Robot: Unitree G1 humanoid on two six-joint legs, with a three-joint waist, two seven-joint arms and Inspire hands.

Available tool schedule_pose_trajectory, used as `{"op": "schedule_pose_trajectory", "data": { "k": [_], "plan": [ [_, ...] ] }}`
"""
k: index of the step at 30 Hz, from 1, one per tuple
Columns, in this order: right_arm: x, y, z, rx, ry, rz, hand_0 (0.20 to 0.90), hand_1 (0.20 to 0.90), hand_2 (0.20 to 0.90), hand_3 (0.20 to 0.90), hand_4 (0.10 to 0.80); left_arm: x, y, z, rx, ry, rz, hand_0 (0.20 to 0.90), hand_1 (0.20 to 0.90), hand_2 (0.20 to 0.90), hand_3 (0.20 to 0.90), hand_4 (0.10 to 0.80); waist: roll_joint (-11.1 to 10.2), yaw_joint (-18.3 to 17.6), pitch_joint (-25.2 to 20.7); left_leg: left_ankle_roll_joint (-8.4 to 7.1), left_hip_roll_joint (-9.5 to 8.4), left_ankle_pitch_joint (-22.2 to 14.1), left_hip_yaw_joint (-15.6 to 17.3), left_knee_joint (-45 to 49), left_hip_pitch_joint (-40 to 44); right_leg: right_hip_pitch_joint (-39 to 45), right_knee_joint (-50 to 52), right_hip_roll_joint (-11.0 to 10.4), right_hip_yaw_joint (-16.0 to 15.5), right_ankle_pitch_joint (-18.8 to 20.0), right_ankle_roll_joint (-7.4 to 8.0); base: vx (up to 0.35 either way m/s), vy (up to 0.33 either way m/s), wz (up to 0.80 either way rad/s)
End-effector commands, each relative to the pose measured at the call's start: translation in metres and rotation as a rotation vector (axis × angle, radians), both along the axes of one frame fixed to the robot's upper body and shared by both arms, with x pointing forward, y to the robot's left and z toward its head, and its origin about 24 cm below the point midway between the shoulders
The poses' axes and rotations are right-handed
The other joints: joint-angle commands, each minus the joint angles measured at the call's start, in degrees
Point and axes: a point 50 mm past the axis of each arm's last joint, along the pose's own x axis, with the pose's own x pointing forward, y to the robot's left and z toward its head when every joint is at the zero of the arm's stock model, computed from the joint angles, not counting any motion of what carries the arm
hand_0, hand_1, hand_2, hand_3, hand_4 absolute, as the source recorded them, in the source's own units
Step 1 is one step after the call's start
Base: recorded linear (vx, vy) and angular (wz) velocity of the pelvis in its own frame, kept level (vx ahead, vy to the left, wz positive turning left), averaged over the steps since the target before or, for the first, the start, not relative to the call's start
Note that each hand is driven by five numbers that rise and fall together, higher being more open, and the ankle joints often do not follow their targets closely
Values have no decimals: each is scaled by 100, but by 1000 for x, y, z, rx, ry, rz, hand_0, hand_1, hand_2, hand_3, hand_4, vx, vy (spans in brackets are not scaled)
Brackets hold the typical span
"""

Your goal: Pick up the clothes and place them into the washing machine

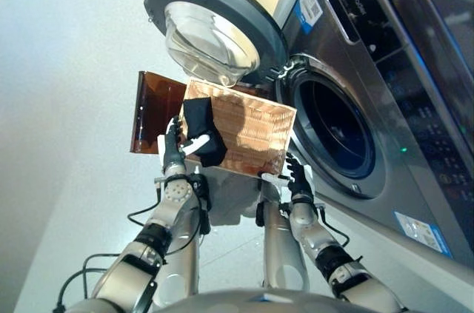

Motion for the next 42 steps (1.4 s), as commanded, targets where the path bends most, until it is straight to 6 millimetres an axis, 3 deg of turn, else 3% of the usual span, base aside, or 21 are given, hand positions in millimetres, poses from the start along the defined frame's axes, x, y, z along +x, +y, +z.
{"op": "schedule_pose_trajectory", "data": {
  "k": [1, 18, 39, 40, 41, 42],
  "plan": [
    [6, -10, 12, -20, -88, -25, 900, 900, 900, 900, 800, 7, -12, 15, -56, -89, -8, 900, 900, 900, 900, 800, 192, 3, -229, -349, -105, 877, -264, -881, -351, 41, 191, 241, -102, -390, -187, 0, 0, 0],
    [10, -4, 20, -4, -126, -17, 900, 900, 900, 900, 800, 18, -32, 10, -92, -18, -30, 900, 900, 900, 900, 800, 71, -204, -127, -385, -58, 909, -149, -915, -410, -122, 182, 300, 1, -328, -201, -5, -10, -7],
    [17, 3, 44, 41, -251, -3, 900, 900, 900, 900, 800, 32, -11, 6, -89, 69, 131, 900, 900, 900, 900, 800, -210, -357, 173, -464, 59, 807, -152, -776, -738, -452, 209, 390, 44, -328, -206, 6, -5, -3],
    [16, 1, 44, 40, -254, -4, 900, 900, 900, 900, 800, 33, -9, 6, -83, 75, 137, 518, 518, 518, 518, 527, -231, -371, 162, -465, 66, 803, -149, -764, -769, -488, 214, 393, 50, -317, -204, 0, 0, 0],
    [16, 1, 44, 40, -254, -4, 900, 900, 900, 900, 800, 33, -9, 6, -84, 75, 137, 518, 518, 518, 518, 527, -231, -371, 161, -465, 66, 803, -149, -763, -771, -489, 214, 393, 50, -317, -204, 0, 0, 0],
    [16, 1, 44, 38, -253, -3, 900, 900, 900, 900, 800, 33, -9, 7, -80, 76, 138, 200, 200, 200, 200, 300, -235, -375, 151, -467, 71, 798, -148, -753, -792, -513, 229, 394, 45, -320, -204, 0, 0, 0]
  ]
}}
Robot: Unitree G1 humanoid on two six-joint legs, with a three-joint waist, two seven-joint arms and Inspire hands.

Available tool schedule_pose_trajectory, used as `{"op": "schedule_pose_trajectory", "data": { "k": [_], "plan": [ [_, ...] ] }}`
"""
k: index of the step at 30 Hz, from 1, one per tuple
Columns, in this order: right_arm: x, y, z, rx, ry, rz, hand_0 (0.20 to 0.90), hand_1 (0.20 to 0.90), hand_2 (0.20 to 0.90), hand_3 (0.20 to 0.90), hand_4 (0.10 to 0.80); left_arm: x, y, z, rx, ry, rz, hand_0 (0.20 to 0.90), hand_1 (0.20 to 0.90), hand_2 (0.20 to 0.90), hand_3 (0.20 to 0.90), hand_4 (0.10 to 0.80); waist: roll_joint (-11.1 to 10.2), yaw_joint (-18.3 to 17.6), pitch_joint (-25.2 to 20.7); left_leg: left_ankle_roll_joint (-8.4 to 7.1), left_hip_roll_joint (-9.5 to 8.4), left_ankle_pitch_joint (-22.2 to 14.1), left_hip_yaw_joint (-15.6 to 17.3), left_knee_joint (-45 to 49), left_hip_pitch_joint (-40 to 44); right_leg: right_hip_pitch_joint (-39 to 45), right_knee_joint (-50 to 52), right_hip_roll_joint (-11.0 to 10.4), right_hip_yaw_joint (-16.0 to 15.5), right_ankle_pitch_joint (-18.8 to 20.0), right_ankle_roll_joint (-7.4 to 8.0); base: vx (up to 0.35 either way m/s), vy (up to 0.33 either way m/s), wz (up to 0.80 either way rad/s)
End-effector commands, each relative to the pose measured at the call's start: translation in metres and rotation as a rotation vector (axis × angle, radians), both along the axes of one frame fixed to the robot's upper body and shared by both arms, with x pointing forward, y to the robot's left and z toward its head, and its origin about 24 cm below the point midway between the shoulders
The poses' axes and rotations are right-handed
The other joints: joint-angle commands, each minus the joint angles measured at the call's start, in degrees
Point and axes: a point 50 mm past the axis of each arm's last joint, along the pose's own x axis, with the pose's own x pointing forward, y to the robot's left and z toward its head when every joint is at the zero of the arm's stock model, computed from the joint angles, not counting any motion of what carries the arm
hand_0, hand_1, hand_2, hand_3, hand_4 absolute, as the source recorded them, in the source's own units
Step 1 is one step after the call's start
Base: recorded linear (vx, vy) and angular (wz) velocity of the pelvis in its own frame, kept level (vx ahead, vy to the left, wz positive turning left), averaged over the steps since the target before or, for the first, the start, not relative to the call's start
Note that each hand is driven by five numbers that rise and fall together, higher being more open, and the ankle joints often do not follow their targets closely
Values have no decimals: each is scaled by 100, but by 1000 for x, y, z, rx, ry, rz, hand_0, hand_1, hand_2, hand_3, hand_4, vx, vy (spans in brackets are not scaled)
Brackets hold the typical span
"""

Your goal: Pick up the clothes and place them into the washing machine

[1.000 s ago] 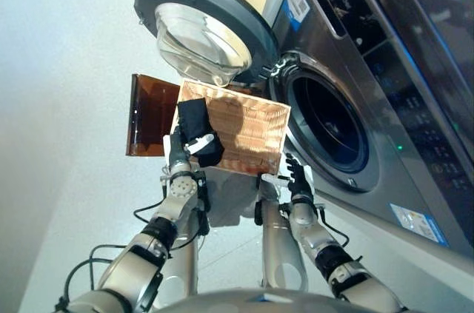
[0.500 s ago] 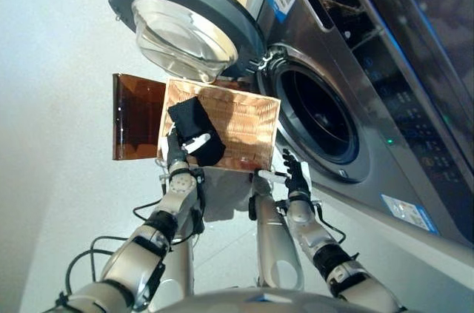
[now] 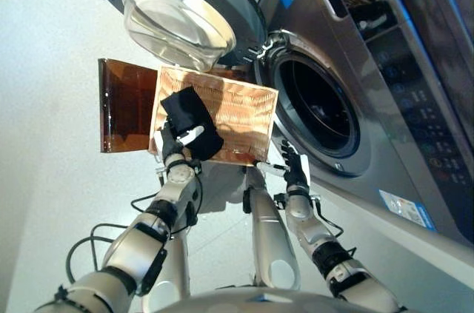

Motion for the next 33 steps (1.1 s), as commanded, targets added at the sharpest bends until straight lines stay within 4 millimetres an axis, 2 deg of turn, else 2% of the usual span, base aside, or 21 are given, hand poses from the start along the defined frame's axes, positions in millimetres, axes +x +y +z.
{"op": "schedule_pose_trajectory", "data": {
  "k": [1, 30, 31, 32, 33],
  "plan": [
    [5, -14, 23, -9, -147, -21, 900, 900, 900, 900, 800, 6, -11, 5, -56, -9, 14, 200, 200, 200, 200, 300, 248, -16, -26, -463, 30, 991, -469, -1055, -300, 40, 230, 349, -311, -325, -275, 0, 0, 0],
    [-5, -26, 19, -35, -136, -27, 900, 900, 900, 900, 800, 1, -9, 0, -64, -6, 32, 200, 200, 200, 200, 300, 294, -20, -204, -479, 48, 979, -454, -1056, -374, -38, 253, 364, -291, -334, -285, 0, 0, 0],
    [-5, -26, 19, -34, -138, -26, 900, 900, 900, 900, 800, 1, -8, 1, -66, -8, 31, 238, 238, 238, 238, 327, 294, -19, -202, -480, 50, 983, -453, -1057, -374, -41, 254, 366, -288, -331, -284, 0, 0, 0],
    [-5, -26, 19, -33, -139, -28, 900, 900, 900, 900, 800, 2, -9, 1, -68, -10, 30, 238, 238, 238, 238, 327, 291, -19, -201, -479, 51, 983, -452, -1061, -369, -42, 255, 370, -283, -331, -285, 0, 0, 0],
    [-5, -26, 20, -32, -139, -26, 900, 900, 900, 900, 800, 2, -9, 1, -67, -9, 30, 615, 615, 615, 615, 596, 286, -16, -196, -479, 53, 984, -452, -1060, -367, -42, 256, 370, -283, -331, -285, 0, 0, 0]
  ]
}}
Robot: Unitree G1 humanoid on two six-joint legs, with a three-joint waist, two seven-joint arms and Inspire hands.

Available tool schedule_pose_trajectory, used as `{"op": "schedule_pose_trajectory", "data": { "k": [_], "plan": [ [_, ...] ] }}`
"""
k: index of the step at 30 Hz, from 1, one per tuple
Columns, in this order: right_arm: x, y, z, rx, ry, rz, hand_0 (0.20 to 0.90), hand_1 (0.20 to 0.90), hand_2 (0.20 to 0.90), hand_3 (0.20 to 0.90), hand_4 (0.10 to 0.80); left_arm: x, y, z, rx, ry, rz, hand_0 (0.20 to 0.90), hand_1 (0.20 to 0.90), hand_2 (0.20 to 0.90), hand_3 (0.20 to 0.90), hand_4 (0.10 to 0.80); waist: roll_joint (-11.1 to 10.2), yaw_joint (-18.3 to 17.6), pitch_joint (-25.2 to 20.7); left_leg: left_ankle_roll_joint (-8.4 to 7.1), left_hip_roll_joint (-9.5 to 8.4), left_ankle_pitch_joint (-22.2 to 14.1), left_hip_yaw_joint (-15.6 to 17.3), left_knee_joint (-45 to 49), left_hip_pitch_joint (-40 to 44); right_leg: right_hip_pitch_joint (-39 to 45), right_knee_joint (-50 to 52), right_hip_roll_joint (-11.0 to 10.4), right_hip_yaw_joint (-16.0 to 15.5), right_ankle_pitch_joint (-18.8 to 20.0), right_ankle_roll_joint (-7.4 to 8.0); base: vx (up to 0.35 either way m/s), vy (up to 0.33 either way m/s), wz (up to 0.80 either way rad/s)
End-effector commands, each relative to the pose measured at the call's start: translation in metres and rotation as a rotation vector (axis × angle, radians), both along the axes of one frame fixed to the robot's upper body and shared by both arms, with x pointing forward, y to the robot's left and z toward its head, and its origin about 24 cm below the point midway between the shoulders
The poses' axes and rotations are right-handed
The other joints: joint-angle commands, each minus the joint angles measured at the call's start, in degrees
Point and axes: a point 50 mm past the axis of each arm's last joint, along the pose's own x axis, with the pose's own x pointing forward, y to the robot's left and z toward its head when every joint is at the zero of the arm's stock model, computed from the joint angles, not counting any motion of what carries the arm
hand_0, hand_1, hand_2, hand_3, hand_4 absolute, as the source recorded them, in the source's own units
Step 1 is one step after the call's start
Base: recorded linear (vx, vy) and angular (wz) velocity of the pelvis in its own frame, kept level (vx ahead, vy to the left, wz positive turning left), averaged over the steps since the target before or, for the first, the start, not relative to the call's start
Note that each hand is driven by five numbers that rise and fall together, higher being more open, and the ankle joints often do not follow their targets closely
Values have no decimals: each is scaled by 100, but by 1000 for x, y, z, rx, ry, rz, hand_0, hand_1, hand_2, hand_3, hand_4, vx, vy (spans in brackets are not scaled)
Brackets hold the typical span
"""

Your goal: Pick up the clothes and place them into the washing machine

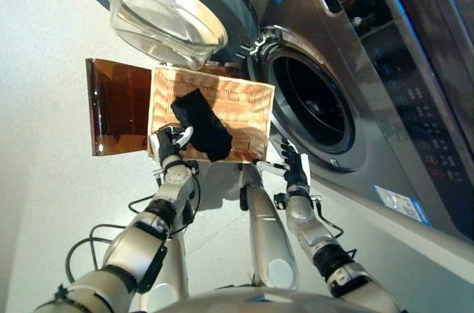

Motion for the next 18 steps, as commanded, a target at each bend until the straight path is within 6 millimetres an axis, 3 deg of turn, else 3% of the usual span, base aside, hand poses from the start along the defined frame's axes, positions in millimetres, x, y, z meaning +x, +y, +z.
{"op": "schedule_pose_trajectory", "data": {
  "k": [1, 18],
  "plan": [
    [-4, -25, 15, -43, -102, -30, 900, 900, 900, 900, 800, 3, -13, 6, -54, -46, 3, 900, 900, 900, 900, 800, 326, 74, -197, -484, -29, 1082, -466, -1224, -261, 80, 152, 288, -348, -405, -250, 0, 0, 0],
    [-6, -31, 23, -59, -136, -13, 900, 900, 900, 900, 800, 11, -18, 12, -4, -21, -12, 900, 900, 900, 900, 800, 253, -40, -86, -481, -2, 994, -441, -1046, -367, -31, 250, 326, -278, -435, -264, 2, 0, -3]
  ]
}}
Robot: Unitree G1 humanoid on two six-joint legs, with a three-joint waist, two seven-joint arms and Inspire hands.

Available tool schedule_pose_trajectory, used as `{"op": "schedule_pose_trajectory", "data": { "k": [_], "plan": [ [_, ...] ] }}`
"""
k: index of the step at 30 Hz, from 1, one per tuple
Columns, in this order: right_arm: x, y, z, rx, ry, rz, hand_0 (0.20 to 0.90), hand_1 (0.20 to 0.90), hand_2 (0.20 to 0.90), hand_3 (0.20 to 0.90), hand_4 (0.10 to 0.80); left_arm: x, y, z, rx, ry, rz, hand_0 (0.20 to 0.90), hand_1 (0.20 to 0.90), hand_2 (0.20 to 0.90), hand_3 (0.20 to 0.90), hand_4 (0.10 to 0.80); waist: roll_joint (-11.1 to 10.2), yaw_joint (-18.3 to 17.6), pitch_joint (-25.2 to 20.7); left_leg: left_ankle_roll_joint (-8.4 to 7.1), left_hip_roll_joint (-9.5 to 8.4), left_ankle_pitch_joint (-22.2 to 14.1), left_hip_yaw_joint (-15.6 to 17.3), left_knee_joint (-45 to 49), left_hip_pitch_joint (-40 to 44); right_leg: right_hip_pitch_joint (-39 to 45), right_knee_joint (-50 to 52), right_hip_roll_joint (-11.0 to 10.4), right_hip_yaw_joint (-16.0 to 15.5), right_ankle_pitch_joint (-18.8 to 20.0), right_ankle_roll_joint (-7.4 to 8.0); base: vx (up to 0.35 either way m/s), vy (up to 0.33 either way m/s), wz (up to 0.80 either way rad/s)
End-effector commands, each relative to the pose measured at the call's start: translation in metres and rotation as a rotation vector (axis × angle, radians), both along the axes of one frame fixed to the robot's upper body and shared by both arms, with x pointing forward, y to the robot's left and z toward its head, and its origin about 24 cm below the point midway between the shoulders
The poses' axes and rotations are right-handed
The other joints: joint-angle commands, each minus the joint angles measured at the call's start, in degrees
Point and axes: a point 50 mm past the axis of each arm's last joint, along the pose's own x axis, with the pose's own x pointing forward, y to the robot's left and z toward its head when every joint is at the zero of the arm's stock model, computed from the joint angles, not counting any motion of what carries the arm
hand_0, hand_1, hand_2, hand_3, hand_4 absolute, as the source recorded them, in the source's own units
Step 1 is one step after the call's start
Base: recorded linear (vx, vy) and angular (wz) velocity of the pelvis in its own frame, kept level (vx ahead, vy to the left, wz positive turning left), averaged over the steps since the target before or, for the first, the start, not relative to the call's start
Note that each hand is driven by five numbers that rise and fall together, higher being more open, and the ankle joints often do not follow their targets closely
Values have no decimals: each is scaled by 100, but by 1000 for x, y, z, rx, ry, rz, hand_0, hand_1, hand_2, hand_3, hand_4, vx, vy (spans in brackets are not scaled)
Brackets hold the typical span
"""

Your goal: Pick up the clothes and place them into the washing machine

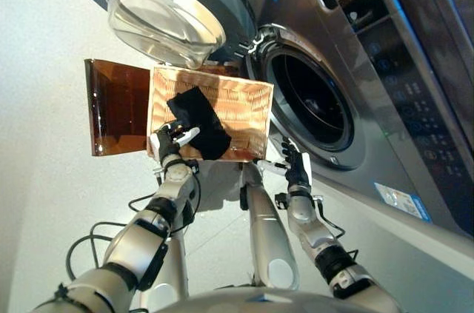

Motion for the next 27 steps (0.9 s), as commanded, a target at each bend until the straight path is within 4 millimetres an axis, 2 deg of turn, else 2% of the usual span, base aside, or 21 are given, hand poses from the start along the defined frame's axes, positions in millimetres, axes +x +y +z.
{"op": "schedule_pose_trajectory", "data": {
  "k": [1, 10, 20, 27],
  "plan": [
    [-5, -27, 17, -55, -106, -19, 900, 900, 900, 900, 800, 8, -17, 9, -18, -28, -23, 900, 900, 900, 900, 800, 244, -35, -80, -453, 13, 1002, -484, -1049, -308, 57, 243, 339, -310, -426, -269, 0, 0, 0],
    [-4, -28, 25, -46, -144, -12, 900, 900, 900, 900, 800, 11, -16, 13, -19, -37, -9, 900, 900, 900, 900, 800, 196, -78, -59, -448, 47, 953, -464, -941, -474, -102, 277, 370, -278, -410, -278, 0, 0, 0],
    [-7, -31, 31, -36, -175, -11, 900, 900, 900, 900, 800, 22, -19, 29, -37, -86, 8, 900, 900, 900, 900, 800, 132, -154, -38, -465, 81, 988, -472, -970, -650, -298, 300, 394, -283, -397, -281, 0, 0, 0],
    [-9, -35, 30, -44, -172, -21, 900, 900, 900, 900, 800, 25, -22, 33, -55, -100, 7, 900, 900, 900, 900, 800, 134, -186, -41, -466, 101, 974, -468, -943, -738, -402, 323, 402, -269, -391, -285, 0, 0, 0]
  ]
}}
